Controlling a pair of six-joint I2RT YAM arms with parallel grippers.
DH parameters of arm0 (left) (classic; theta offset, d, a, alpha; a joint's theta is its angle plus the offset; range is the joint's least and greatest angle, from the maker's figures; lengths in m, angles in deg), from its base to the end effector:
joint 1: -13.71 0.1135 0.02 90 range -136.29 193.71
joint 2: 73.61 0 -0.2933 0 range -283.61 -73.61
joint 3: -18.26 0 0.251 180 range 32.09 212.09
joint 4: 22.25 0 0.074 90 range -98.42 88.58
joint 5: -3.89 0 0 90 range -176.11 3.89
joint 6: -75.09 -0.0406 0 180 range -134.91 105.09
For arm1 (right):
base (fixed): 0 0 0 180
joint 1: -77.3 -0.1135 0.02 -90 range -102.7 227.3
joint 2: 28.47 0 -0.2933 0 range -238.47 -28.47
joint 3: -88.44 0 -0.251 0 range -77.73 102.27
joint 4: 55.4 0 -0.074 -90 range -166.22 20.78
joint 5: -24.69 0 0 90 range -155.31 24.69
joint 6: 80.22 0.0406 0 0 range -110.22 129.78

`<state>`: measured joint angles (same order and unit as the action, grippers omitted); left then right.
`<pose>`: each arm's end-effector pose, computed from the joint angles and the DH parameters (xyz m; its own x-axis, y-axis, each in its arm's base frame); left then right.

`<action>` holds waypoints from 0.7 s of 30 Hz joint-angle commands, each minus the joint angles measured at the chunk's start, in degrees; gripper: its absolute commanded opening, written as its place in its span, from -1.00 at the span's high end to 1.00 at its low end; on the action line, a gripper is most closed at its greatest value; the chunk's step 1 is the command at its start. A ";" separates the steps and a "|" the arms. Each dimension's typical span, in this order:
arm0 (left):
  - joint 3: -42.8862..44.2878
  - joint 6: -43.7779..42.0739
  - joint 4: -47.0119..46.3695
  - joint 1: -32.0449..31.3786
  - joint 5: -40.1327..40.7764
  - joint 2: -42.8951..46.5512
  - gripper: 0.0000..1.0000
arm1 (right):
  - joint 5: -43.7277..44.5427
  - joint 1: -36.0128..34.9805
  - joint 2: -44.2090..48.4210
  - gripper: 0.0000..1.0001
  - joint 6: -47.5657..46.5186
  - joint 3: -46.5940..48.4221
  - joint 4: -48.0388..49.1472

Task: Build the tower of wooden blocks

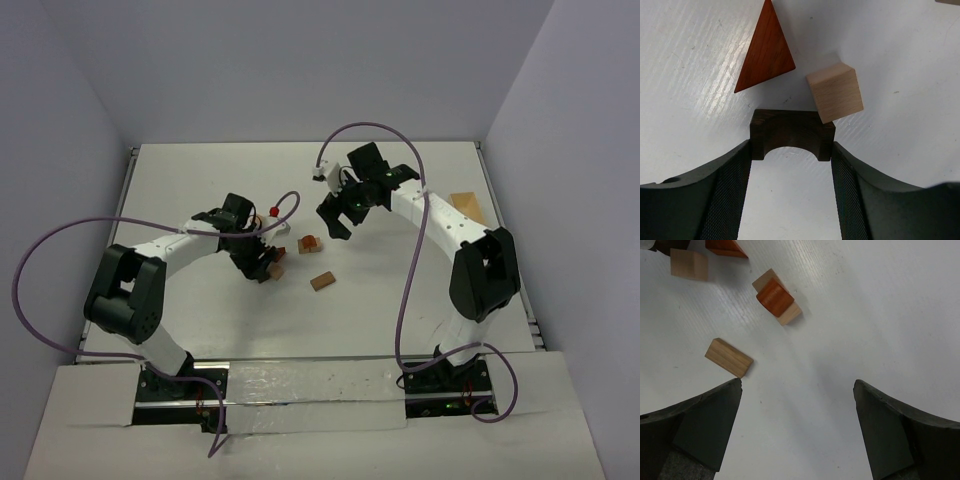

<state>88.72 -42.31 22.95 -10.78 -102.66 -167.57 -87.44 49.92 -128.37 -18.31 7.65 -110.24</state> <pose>0.2786 -0.1396 0.2008 -0.5266 0.7246 -0.4446 0.8266 0.5587 -0.0685 0.3345 0.1904 0.3074 -0.3561 -0.6756 -0.6455 -0.8876 0.4606 0.0075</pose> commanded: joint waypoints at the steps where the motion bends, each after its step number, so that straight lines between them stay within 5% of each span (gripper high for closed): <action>1: -0.55 0.73 -1.55 -0.33 -2.62 1.83 0.06 | -0.05 0.44 4.32 -0.99 1.18 -0.20 2.76; 6: 2.12 4.05 1.97 3.67 -11.70 5.56 0.32 | 0.99 0.48 7.84 -0.99 3.55 0.02 5.60; 10: 5.94 7.77 5.98 11.83 -29.62 11.38 0.55 | 0.03 0.48 12.77 -0.99 5.33 0.78 8.60; 13: 6.16 12.98 5.51 20.14 -50.18 16.17 0.64 | -2.51 0.48 16.17 -0.99 7.56 0.95 12.63; 16: -1.47 36.23 -16.53 24.39 -66.96 24.19 0.64 | -6.18 0.56 20.43 -0.99 11.98 -0.63 20.07; 21: -16.86 84.09 -73.39 24.40 -62.32 36.84 0.64 | -16.86 0.07 18.73 -0.98 21.41 1.97 25.92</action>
<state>81.01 -1.29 -2.16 13.86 -156.51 -138.42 -94.41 50.18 -108.66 -6.10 7.63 -93.60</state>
